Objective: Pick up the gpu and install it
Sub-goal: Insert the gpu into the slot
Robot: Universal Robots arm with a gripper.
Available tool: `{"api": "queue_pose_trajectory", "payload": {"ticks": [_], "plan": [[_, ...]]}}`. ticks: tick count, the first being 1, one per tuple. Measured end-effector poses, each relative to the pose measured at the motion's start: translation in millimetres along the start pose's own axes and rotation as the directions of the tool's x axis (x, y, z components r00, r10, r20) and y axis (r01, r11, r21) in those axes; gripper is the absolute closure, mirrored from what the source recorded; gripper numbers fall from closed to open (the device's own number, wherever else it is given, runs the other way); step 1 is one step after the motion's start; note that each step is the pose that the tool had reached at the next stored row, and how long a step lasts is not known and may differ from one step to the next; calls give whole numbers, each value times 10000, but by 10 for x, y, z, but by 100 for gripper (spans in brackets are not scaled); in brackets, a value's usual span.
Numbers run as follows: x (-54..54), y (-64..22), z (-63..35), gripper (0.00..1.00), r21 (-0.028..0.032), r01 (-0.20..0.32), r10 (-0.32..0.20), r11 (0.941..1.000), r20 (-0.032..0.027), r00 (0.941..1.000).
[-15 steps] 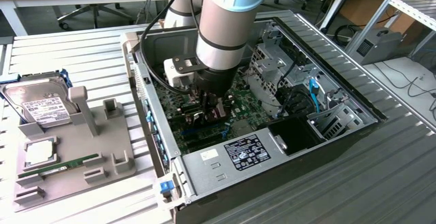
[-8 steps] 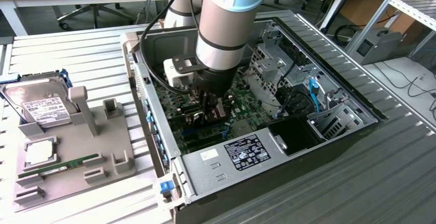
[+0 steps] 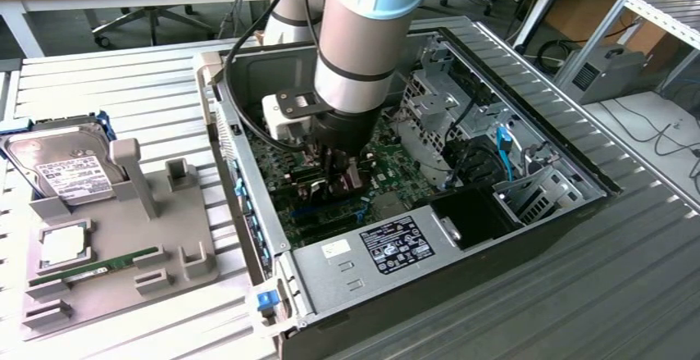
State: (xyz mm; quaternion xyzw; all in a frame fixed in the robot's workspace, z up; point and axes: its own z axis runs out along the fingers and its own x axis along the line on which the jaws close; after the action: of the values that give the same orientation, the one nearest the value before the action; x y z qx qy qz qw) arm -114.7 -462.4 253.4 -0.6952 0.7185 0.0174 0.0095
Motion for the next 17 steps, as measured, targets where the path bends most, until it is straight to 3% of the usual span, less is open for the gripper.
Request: {"api": "queue_pose_trajectory", "payload": {"ticks": [17], "plan": [[1,11,6,73,1,4,-4,10000,-2,10000]]}}
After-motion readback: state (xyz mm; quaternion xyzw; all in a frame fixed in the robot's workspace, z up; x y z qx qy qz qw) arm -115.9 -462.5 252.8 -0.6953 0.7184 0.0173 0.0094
